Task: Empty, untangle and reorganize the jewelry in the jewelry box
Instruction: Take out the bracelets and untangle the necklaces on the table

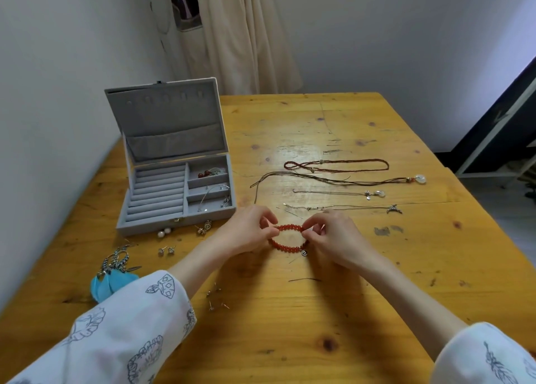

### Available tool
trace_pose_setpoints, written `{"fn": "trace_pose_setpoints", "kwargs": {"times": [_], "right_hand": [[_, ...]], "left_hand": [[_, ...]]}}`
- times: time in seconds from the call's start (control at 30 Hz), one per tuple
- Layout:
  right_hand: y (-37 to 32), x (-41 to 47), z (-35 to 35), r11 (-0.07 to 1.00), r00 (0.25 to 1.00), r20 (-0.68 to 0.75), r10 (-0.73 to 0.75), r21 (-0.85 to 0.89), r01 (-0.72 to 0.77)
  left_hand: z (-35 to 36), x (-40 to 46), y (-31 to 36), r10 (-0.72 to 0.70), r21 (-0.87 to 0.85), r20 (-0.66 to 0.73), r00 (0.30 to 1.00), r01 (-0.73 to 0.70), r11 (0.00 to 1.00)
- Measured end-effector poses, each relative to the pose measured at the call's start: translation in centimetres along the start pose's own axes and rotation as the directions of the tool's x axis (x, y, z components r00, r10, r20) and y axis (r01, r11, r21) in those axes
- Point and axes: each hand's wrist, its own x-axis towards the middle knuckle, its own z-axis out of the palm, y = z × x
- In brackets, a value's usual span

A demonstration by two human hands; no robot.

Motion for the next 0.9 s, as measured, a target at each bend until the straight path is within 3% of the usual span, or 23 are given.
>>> {"fn": "trace_pose_setpoints", "kwargs": {"times": [0.2,0.63,0.73,0.9], "right_hand": [[0.1,-0.5,-0.6,1.0,0.99,0.141,-0.017,-0.006,0.018],[0.4,-2.2,-1.3,0.995,0.989,0.136,-0.061,-0.064,0.07],[-0.1,-1.5,-1.4,0.995,0.992,0.094,-0.084,-0.054,0.089],[-3.3,2.2,0.0,0.98,0.98,-0.001,-0.197,-0.026,0.197]], "left_hand": [[0.1,-0.5,-0.4,0.047,0.023,0.111,0.993,-0.05,0.998],[0.6,-1.6,-0.5,0.131,0.017,0.138,0.982,-0.134,0.991],[-0.6,-1.7,-1.1,0.155,0.002,0.092,0.984,-0.156,0.988],[-4.6,-0.6,-2.9,0.127,-0.028,-0.104,0.986,-0.131,0.991]]}}
